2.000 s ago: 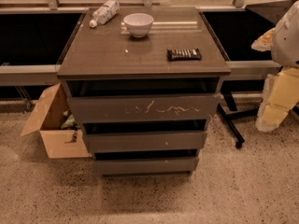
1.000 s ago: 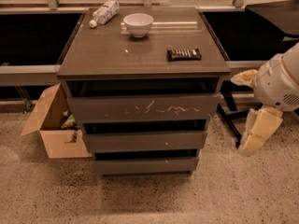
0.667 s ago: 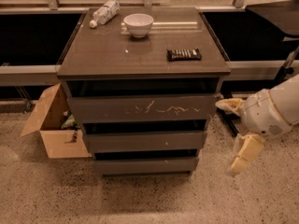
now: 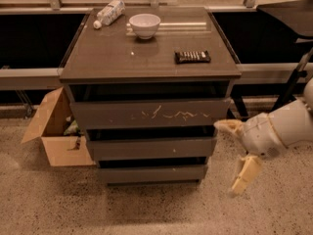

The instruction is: Open bottom drawer

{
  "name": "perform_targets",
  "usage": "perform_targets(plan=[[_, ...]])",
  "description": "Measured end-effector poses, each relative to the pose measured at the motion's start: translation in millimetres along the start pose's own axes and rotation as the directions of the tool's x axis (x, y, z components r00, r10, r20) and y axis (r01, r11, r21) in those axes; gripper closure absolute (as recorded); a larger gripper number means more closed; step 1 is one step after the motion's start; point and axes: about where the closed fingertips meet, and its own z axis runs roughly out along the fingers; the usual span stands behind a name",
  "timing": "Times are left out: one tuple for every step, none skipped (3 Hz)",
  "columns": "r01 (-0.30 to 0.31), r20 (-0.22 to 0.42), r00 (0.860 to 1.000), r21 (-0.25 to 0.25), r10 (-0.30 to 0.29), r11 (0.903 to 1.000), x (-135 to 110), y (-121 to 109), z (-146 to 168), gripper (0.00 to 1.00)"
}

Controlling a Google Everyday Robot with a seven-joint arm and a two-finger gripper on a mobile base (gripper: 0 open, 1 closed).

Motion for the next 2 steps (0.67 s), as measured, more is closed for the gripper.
perform_targets(plan=[[0.001, 0.033, 0.999, -0.068, 0.001, 0.9977, 14, 2, 31, 0.00], [-0.023, 0.038, 0.999, -0.174, 0.030, 0.9845, 74, 13, 122, 0.00]])
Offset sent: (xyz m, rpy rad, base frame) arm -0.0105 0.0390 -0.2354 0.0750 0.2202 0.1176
